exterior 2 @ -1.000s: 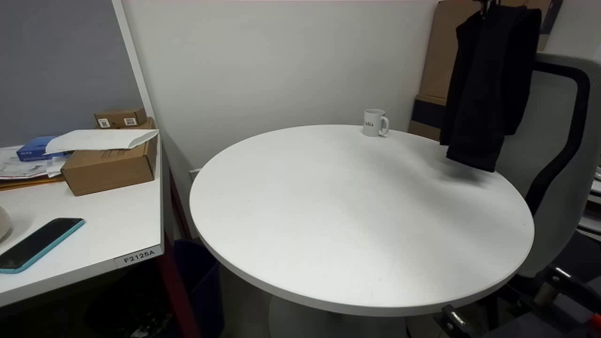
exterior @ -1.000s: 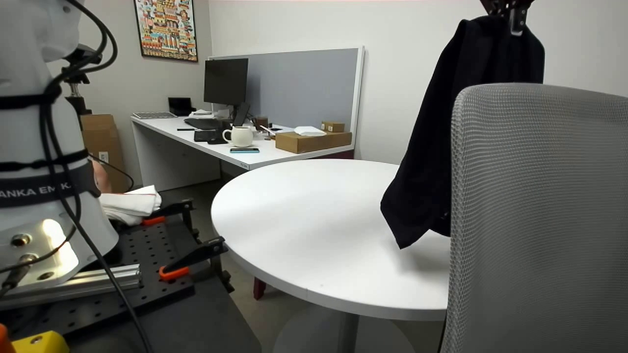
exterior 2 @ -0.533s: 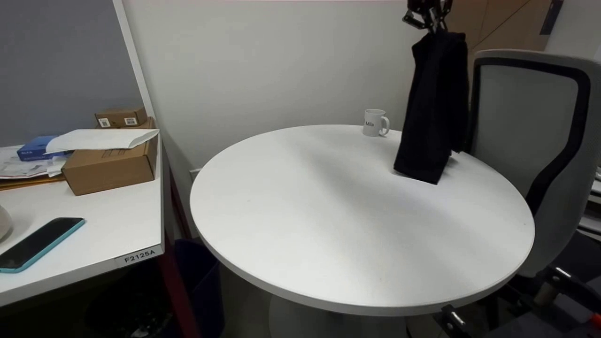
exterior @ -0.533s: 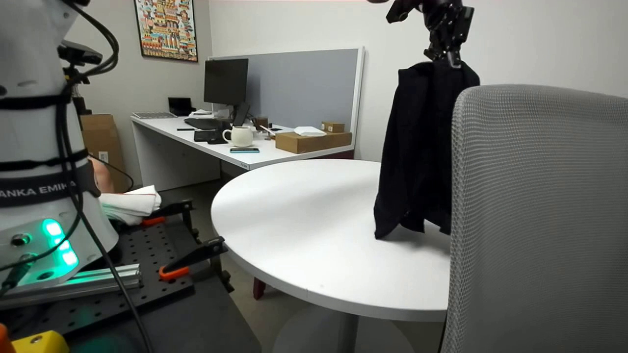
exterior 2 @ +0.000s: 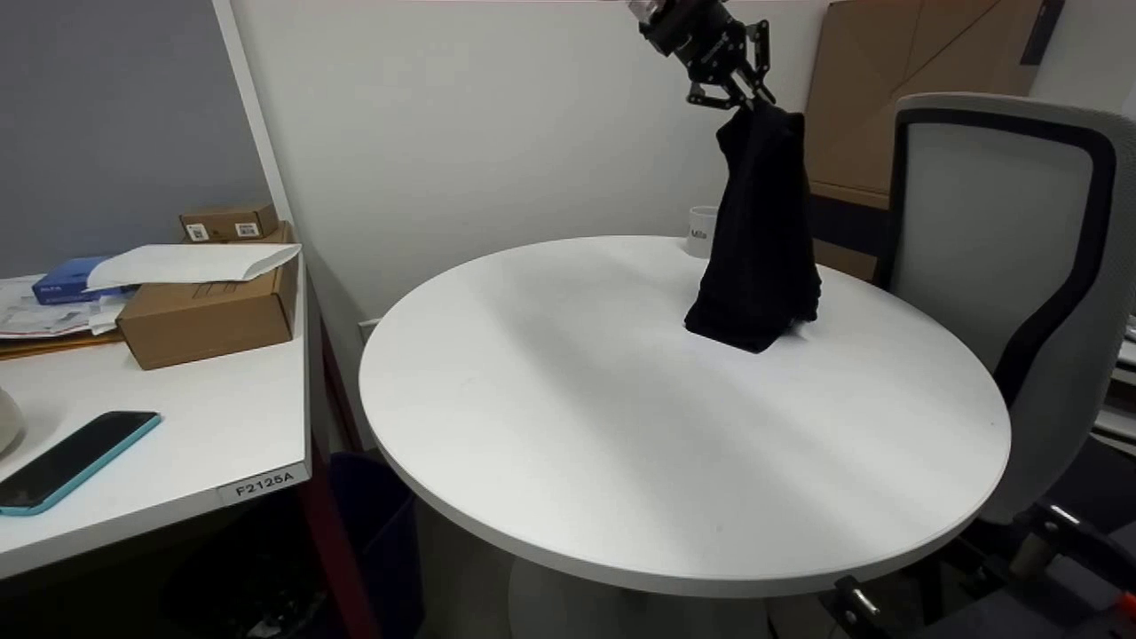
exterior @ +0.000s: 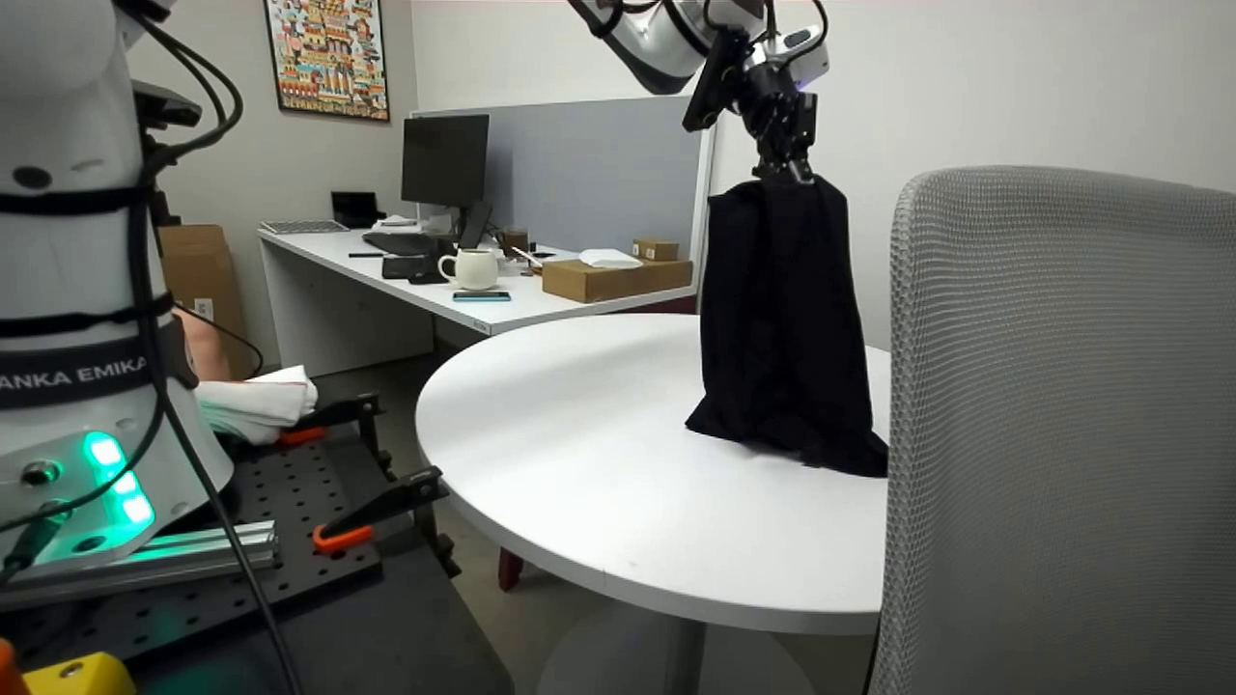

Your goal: Put the black t-shirt on the table

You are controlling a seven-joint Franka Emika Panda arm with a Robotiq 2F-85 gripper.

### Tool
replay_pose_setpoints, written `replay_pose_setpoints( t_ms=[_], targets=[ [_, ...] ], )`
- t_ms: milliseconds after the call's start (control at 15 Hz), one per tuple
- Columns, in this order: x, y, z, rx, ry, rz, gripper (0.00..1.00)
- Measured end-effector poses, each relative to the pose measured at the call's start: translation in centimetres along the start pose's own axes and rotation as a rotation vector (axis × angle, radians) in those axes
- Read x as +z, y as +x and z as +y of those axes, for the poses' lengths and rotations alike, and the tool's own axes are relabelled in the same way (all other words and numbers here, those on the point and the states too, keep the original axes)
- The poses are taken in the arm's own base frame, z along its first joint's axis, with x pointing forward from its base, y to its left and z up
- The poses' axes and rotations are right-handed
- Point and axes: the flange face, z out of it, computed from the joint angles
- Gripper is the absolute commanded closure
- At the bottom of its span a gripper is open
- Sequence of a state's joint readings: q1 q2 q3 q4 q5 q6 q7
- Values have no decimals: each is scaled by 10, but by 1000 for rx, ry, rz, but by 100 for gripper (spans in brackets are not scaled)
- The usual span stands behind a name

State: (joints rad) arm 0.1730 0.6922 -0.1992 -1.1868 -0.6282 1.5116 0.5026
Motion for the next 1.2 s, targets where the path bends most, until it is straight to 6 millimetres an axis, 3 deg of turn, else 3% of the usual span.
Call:
replay_pose_setpoints(
  t_ms=[667, 1200],
  targets=[
    [-54, -67, -114, -264, 66, 111, 93],
    [-70, -109, -168, -471, 92, 158, 93]
  ],
)
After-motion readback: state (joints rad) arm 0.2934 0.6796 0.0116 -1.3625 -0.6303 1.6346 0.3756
